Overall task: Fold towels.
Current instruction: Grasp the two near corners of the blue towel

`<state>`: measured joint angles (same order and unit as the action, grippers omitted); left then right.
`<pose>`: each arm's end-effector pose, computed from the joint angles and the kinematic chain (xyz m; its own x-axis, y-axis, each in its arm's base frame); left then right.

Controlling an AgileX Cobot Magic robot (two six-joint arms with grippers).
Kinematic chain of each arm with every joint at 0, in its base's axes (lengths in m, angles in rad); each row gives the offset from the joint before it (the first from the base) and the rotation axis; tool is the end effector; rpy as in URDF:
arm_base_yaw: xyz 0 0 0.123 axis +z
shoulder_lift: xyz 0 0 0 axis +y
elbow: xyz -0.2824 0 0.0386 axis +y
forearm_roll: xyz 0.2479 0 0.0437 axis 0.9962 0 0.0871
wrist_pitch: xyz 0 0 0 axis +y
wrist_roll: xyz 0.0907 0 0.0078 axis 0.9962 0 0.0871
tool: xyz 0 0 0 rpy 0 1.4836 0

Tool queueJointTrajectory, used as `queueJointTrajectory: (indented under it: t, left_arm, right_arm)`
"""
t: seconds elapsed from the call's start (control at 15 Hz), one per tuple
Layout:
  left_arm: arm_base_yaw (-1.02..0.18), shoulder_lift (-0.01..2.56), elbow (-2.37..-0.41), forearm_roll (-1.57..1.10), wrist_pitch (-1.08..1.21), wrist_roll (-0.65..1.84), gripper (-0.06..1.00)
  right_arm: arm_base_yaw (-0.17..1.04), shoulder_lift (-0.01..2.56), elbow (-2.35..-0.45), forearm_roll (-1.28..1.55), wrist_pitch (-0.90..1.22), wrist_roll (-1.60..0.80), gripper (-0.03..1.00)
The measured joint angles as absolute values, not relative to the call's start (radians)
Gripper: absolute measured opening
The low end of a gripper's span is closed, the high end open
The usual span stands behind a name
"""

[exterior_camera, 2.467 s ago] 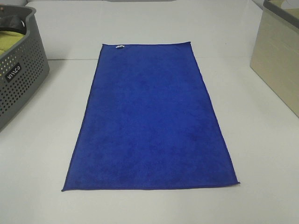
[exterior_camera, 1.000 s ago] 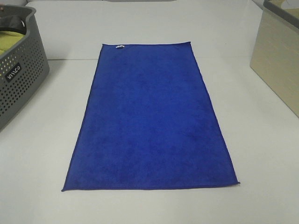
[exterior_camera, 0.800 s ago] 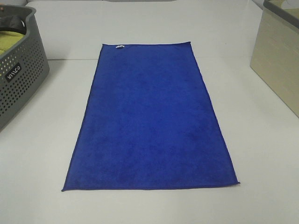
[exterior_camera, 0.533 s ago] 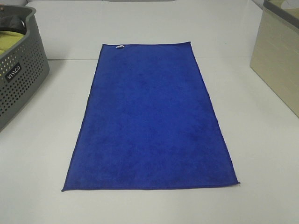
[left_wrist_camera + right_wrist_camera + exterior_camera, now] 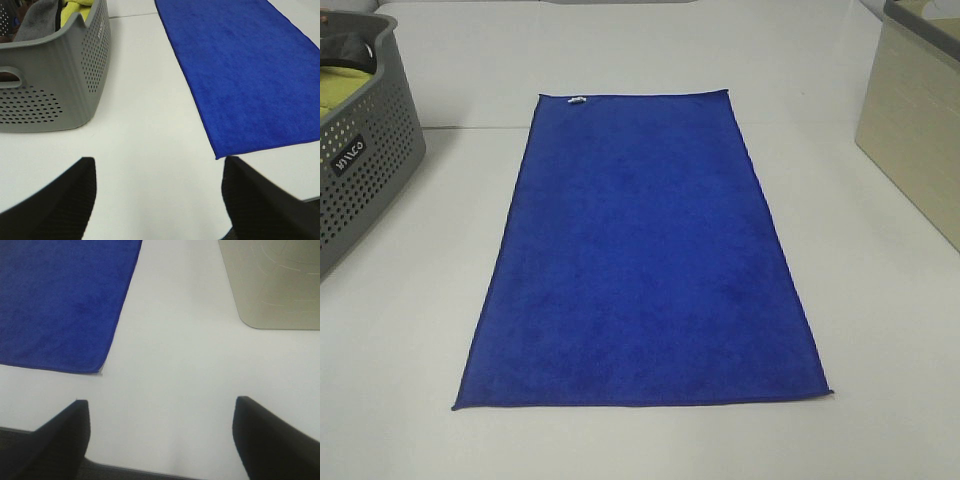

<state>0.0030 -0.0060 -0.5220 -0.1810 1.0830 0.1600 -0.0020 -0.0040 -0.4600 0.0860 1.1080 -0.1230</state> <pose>-0.0100 -0.0145 0.2825 -0.4332 0.0721 -0.8984 0.1722 0.9851 -0.0039 -0.0033 0.0070 0.2625 -0.5200 -0.0831 -0.8501 -0.1076 0.9937 -0.0314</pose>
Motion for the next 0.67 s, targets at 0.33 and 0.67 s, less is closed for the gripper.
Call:
queueJointTrajectory:
  t: [0.33, 0.67]
  left_arm:
    - [0.003, -0.006, -0.522, -0.181, 1.083, 0.16, 0.68]
    - [0.003, -0.006, -0.522, -0.181, 1.083, 0.16, 0.68]
  right_arm:
    - [-0.002, -0.004, -0.46, 0.086, 1.108, -0.123, 0.76]
    - [-0.002, -0.004, -0.46, 0.086, 1.108, -0.123, 0.76]
